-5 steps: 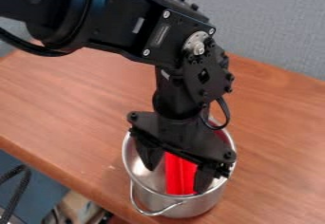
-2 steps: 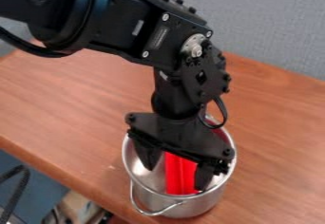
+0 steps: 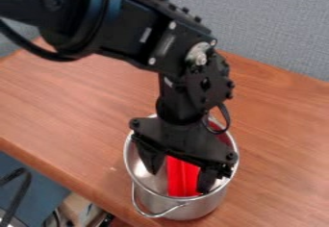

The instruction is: Move the red object from the metal pot to the table

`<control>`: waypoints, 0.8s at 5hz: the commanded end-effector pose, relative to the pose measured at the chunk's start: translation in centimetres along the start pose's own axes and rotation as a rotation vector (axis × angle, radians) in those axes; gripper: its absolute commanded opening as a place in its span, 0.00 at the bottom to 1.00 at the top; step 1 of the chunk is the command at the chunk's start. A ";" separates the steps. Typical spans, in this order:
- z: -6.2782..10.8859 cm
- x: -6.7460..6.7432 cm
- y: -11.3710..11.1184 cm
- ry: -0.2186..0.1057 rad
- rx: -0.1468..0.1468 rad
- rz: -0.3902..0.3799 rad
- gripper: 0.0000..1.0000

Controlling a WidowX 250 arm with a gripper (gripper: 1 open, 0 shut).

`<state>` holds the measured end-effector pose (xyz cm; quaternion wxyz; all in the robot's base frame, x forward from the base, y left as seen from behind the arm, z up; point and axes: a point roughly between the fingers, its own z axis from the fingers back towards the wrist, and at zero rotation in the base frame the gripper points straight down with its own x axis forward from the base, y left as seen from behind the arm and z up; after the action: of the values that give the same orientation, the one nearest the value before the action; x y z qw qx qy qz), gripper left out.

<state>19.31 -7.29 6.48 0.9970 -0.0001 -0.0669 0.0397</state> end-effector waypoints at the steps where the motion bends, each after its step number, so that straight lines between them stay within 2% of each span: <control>1: -0.4 0.8 0.4 -0.011 0.000 0.034 1.00; 4: -2.0 1.3 0.6 0.008 0.001 0.049 1.00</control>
<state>20.33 -6.72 4.33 0.9967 -0.0004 -0.0547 0.0601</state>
